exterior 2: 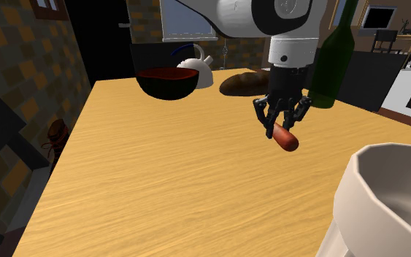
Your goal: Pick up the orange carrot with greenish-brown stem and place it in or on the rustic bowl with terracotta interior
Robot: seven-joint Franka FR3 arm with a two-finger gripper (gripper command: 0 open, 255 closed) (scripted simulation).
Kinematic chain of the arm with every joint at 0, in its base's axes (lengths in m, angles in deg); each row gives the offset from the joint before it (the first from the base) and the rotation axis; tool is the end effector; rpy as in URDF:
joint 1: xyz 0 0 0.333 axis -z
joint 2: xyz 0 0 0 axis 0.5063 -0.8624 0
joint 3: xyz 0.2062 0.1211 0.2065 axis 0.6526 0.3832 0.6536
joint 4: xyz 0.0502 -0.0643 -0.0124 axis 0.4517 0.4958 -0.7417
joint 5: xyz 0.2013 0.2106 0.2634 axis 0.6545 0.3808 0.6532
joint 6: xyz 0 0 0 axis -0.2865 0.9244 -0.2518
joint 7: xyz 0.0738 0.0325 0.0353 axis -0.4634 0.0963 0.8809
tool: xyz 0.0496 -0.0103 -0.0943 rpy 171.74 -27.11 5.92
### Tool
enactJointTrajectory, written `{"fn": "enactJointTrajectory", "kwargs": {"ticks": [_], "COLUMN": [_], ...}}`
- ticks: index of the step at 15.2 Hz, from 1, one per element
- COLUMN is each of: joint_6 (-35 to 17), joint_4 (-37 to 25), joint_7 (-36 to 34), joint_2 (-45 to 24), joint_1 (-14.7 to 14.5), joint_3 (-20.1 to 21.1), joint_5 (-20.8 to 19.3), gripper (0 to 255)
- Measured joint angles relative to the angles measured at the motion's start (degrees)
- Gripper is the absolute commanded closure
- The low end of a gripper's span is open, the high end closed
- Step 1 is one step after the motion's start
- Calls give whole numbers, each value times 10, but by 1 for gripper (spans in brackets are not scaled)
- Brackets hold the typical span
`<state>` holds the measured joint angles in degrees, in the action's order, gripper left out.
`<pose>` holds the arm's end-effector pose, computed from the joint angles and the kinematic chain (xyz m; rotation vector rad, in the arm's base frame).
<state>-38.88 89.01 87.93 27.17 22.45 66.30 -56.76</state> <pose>0.6689 -0.0292 0.4304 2.5847 1.7201 -0.0373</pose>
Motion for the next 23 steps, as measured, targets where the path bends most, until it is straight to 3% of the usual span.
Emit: {"fn": "enactJointTrajectory", "kwargs": {"ticks": [7,23], "joint_6": [3,120], "joint_4": [-3,-111], "joint_7": [0,1], "joint_2": [0,9], "joint_1": [0,3], "joint_3": [0,-2], "joint_5": [0,-2], "gripper": [255,255]}}
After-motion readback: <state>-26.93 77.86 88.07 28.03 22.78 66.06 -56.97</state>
